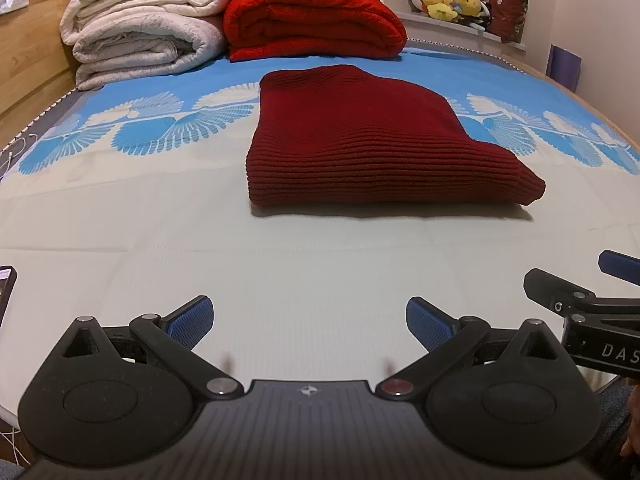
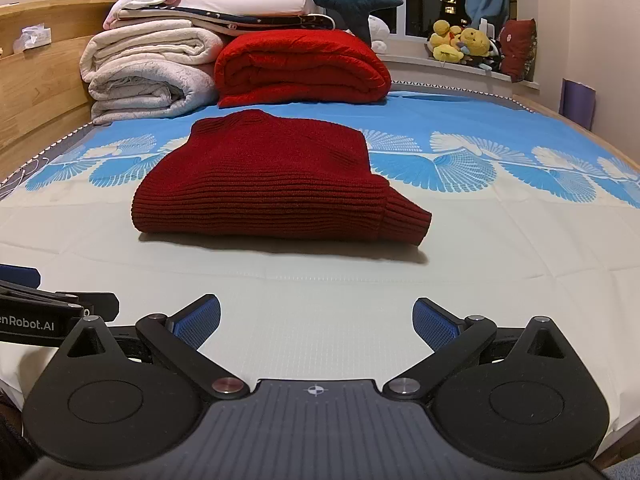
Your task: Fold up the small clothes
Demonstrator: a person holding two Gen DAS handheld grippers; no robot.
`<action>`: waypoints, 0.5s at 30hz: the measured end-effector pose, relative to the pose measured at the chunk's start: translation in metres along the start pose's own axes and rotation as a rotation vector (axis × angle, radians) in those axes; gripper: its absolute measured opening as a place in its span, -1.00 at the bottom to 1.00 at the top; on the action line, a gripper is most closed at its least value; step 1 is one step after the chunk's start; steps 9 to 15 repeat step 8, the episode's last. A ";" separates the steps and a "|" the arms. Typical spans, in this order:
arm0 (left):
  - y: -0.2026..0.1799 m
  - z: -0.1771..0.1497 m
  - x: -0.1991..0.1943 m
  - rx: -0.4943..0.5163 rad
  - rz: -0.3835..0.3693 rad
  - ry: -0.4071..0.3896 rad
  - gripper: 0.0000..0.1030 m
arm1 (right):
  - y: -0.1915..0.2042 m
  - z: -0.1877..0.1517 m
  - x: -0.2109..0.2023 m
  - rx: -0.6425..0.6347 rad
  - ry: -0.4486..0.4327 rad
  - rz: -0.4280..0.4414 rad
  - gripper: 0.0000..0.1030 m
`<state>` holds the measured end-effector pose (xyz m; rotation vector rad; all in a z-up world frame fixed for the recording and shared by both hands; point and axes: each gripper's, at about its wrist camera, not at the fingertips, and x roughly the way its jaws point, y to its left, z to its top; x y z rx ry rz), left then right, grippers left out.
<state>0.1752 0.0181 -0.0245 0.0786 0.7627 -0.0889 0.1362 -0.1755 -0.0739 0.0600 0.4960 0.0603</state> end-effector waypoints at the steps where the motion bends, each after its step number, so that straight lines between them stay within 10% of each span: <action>1: 0.000 0.000 0.000 -0.001 0.002 0.000 0.99 | 0.000 0.000 0.000 -0.001 0.000 0.000 0.97; 15: 0.000 -0.001 -0.001 -0.004 0.008 -0.001 0.99 | 0.000 0.000 0.000 -0.004 0.001 0.003 0.97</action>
